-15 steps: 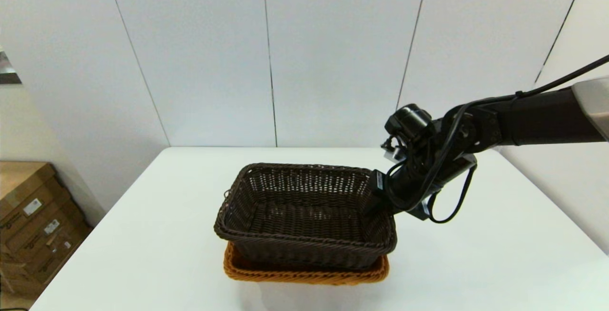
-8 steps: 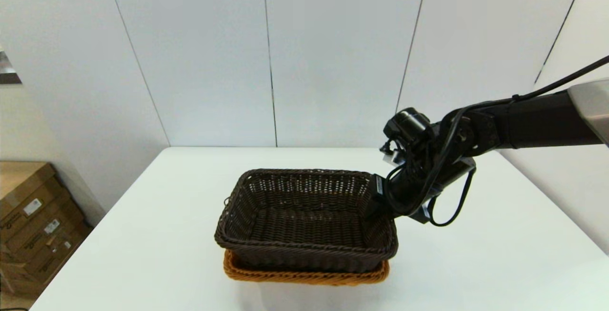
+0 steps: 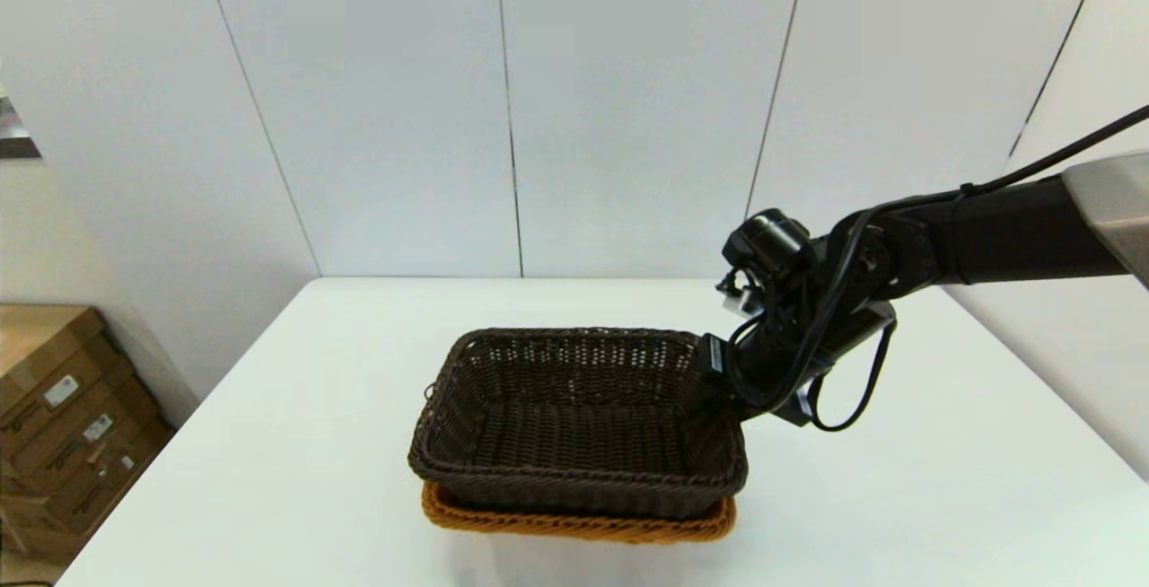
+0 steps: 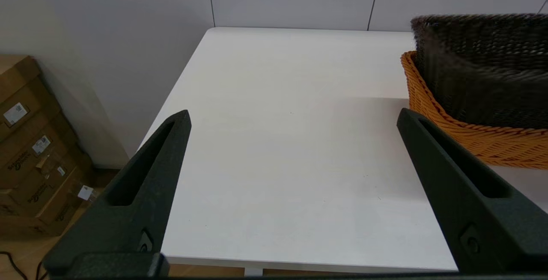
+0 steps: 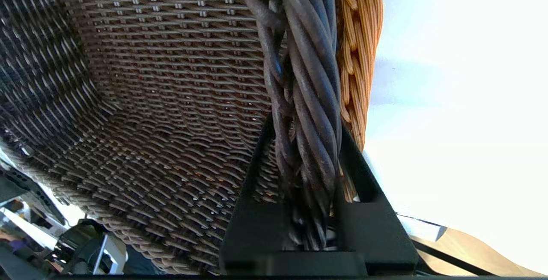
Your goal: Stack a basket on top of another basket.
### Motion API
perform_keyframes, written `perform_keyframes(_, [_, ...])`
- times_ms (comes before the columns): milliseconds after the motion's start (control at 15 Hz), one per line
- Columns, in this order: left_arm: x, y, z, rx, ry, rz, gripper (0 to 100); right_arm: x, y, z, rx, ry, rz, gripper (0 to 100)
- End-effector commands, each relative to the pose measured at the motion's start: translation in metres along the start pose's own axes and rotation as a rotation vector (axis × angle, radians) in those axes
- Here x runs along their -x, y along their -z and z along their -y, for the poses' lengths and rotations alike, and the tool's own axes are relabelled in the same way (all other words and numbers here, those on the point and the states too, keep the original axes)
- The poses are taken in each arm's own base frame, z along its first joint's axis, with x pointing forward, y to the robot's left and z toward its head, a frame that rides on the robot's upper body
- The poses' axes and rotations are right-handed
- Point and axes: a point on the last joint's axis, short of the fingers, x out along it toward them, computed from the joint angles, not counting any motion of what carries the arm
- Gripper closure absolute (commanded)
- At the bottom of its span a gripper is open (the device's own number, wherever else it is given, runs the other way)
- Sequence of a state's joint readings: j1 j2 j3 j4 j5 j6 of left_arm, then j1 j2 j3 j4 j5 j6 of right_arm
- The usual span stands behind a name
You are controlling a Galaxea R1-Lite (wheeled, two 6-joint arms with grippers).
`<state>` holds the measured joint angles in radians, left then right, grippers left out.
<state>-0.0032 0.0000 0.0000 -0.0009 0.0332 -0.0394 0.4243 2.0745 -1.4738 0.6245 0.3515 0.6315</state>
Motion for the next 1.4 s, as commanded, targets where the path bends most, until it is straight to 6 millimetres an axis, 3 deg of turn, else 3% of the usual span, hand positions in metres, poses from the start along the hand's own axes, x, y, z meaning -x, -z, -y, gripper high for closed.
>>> perform_keyframes(67, [0.000, 0.000, 0.000, 0.001, -0.001, 0.001, 0, -0.001, 0.000, 0.000, -0.003, 0.030, 0.017, 0])
perform_keyframes(467, [0.000, 0.000, 0.000, 0.001, -0.001, 0.001, 0, 0.017, 0.003, -0.005, 0.022, 0.003, 0.056, 0])
perform_keyframes(1000, [0.000, 0.000, 0.000, 0.001, -0.001, 0.001, 0, 0.063, 0.007, -0.015, 0.077, -0.069, 0.166, 0])
perform_keyframes(1400, [0.000, 0.000, 0.000, 0.001, -0.001, 0.001, 0, 0.116, 0.015, -0.004, 0.080, -0.123, 0.264, 0])
